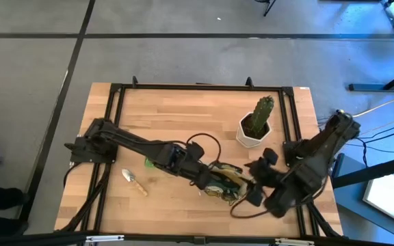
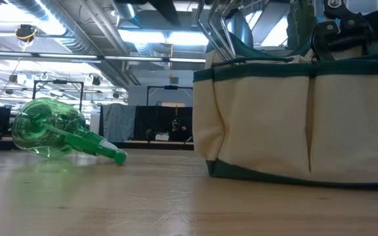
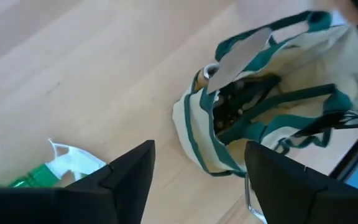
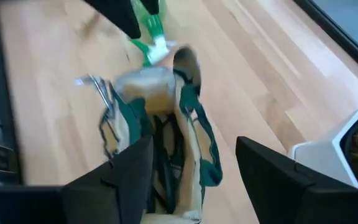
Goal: Pick & Place Garden tools in Gardening bag
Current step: Adjust the white bag
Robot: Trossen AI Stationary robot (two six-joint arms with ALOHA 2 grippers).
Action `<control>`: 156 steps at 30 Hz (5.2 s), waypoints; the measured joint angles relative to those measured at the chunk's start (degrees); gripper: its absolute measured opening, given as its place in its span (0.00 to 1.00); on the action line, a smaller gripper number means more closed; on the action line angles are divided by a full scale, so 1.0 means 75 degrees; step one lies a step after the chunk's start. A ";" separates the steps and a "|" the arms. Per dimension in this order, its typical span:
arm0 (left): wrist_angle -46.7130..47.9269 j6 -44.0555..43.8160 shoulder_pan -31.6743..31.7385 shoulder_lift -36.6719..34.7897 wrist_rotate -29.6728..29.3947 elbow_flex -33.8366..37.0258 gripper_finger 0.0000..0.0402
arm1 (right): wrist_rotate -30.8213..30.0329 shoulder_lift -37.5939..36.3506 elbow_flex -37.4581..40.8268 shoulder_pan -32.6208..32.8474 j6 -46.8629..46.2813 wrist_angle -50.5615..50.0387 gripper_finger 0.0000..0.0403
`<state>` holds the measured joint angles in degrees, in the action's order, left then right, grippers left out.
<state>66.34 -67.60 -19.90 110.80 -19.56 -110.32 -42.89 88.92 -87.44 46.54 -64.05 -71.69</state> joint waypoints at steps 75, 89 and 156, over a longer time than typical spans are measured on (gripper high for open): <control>-0.2174 -0.0787 0.2156 -0.2291 0.5087 0.5469 0.52 | -0.0412 -0.8130 1.0896 0.2152 -0.2180 1.0560 0.11; -0.3648 0.1463 0.1668 -0.2294 0.4966 0.5449 0.43 | 0.0274 -0.8079 1.0899 0.0610 -0.2654 0.9080 0.11; -0.7892 0.0280 0.1068 0.0149 0.1669 0.5438 0.12 | 0.3809 -0.1293 0.8944 -0.0280 -0.1399 1.4261 0.11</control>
<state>7.15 -65.51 -11.89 111.92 -7.05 -69.54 -14.32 79.22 -20.36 44.44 -74.54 35.26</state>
